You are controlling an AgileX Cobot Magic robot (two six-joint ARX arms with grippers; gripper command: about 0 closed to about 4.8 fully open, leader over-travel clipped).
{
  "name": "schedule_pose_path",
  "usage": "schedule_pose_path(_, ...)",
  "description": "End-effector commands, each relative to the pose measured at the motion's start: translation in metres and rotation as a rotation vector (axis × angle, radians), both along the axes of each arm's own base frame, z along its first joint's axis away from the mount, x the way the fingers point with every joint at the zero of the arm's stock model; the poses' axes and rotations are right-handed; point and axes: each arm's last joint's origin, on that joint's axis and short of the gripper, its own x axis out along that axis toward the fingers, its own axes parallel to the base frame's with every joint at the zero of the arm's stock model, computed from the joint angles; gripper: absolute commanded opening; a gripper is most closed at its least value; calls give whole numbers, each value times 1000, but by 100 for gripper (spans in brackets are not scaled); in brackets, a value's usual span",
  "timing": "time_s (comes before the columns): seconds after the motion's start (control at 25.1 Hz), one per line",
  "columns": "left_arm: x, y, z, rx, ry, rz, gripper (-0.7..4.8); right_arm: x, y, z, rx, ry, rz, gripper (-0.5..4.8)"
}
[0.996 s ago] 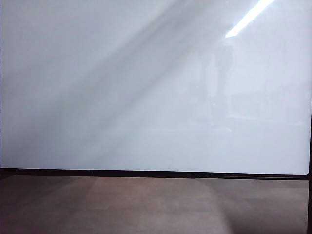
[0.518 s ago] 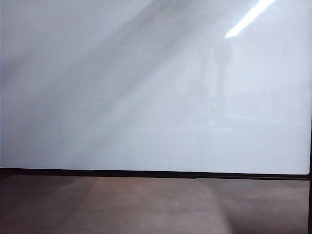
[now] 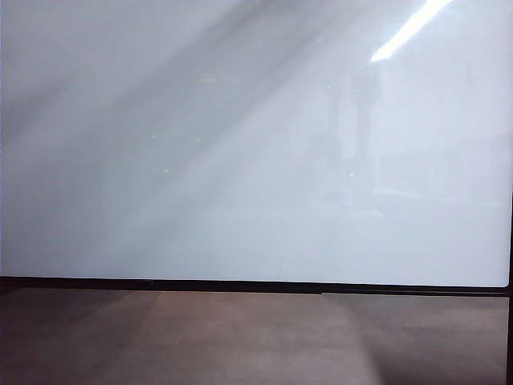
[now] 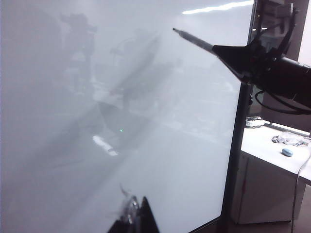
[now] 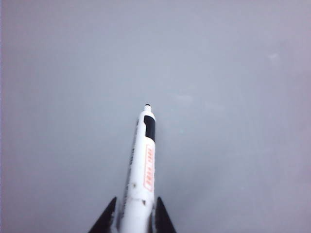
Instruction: Reach to the right to find the marker pen, pick it up, and write the number 17 on the whiteboard.
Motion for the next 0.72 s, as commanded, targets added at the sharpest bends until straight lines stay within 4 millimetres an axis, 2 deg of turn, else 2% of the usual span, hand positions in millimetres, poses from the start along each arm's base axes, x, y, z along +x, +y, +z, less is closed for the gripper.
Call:
schedule_pose_path(0.04, -1, 0, 3, -8, -19, 1, -5, 0, -1, 4, -4, -36, -24, -4)
schedule_pose_path(0.72, -2, 1, 7, -25, -55, 3, -5, 24, 7, -2, -9, -22, -37, -4)
